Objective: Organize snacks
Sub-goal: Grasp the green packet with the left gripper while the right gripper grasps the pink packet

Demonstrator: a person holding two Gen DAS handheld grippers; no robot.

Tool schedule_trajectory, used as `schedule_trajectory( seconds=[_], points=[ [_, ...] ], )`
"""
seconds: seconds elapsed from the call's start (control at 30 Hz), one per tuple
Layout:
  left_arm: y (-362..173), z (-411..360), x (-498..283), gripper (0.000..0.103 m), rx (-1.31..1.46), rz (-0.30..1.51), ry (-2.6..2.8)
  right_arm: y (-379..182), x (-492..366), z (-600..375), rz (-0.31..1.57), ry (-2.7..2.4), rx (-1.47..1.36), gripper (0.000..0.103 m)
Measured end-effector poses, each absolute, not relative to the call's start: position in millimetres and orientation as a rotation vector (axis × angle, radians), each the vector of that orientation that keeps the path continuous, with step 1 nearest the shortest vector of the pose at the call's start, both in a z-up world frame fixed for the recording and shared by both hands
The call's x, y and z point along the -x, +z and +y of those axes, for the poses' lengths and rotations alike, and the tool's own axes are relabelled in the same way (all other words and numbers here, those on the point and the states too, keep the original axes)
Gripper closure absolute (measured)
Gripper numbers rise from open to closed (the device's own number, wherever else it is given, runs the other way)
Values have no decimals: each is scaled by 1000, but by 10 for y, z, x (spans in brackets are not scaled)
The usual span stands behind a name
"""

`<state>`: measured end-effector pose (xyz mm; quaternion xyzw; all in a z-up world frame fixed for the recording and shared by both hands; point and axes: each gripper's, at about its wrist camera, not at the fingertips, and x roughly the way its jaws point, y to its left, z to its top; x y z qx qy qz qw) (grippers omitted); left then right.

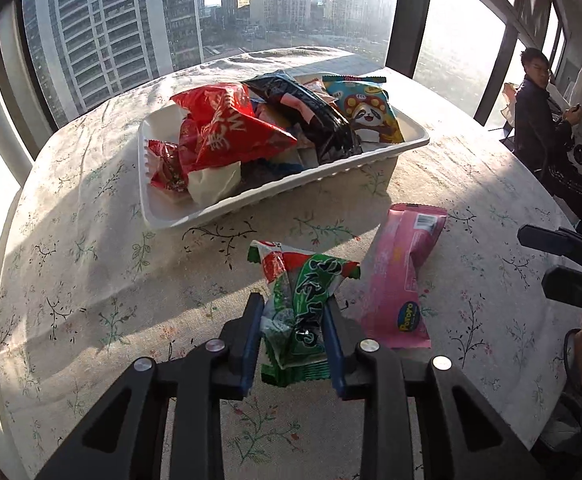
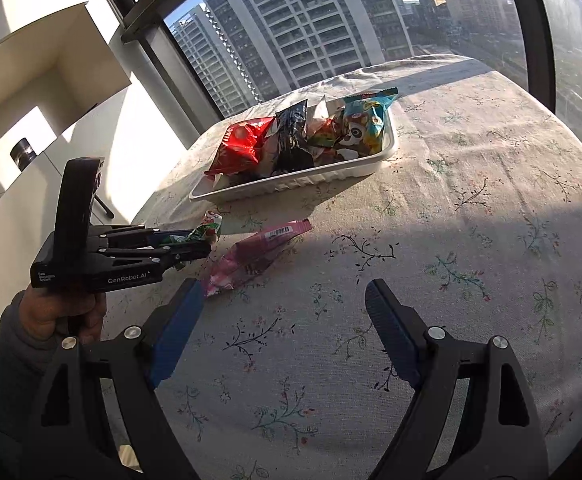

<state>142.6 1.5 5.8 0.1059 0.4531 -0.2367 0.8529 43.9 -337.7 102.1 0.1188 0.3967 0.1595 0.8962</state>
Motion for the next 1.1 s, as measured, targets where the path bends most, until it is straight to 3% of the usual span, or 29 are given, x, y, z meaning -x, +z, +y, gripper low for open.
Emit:
schedule_trajectory(
  seconds=[0.33, 0.7, 0.77, 0.9, 1.1],
  points=[
    [143, 616, -690, 73, 32, 844, -430, 692, -1042, -2574, 1019, 346, -135, 19],
    [23, 731, -541, 72, 117, 839, -438, 590, -1515, -2084, 1006, 266, 41, 21],
    [10, 727, -521, 72, 121, 837, -446, 593, -1557, -2084, 1009, 259, 30, 24],
    [-4, 736, -530, 72, 132, 836, -443, 562, -1597, -2014, 987, 228, 122, 42],
    [-10, 748, -497, 72, 151, 831, -433, 522, -1591, -1918, 965, 212, 218, 44]
  ],
)
